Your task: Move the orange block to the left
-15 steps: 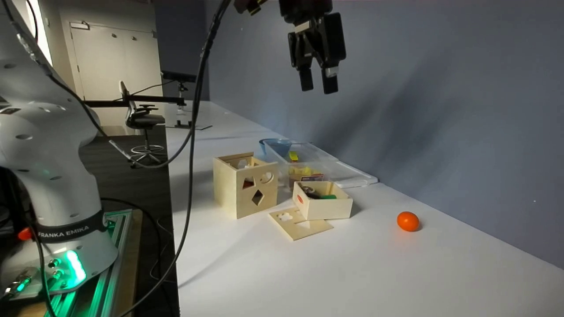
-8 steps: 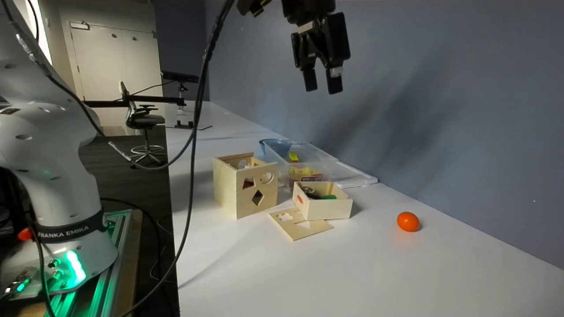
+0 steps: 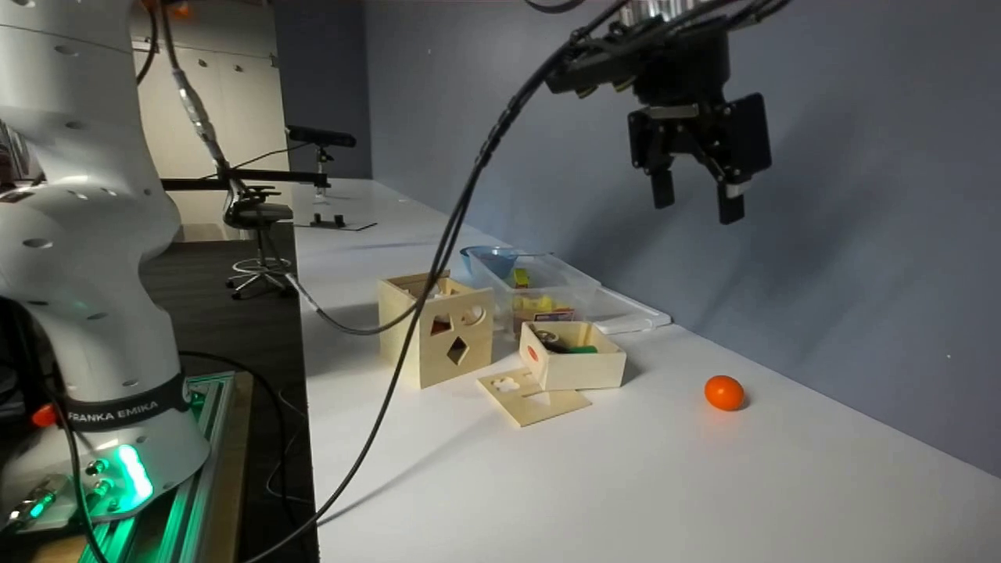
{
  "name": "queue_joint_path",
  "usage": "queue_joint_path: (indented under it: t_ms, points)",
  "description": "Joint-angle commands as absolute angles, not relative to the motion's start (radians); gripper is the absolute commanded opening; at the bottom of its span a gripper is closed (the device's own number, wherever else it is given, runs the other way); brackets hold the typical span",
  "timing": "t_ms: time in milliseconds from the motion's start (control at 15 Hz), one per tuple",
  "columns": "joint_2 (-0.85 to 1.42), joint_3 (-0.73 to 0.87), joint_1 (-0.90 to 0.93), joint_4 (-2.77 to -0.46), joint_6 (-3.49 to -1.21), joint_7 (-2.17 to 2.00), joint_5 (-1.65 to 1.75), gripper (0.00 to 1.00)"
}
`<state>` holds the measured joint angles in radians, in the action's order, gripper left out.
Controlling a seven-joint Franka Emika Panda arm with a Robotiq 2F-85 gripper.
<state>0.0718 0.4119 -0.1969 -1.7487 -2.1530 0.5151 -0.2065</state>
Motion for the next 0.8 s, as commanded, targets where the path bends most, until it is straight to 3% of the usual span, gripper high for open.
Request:
queue_joint_path:
  t_ms: [0,400,467,733]
  points:
    - [0.287,0.325,-0.281,-1.507,-2.089,0.595,-0.311,1.00]
    - [0.534,0.181,-0.365,-1.225,-1.949,0.537,-0.257,1.00]
    - [0.447,0.176,-0.355,-1.365,-2.039,0.536,-0.245,1.00]
    - [0.521,0.200,-0.344,-1.273,-1.989,0.547,-0.268,1.00]
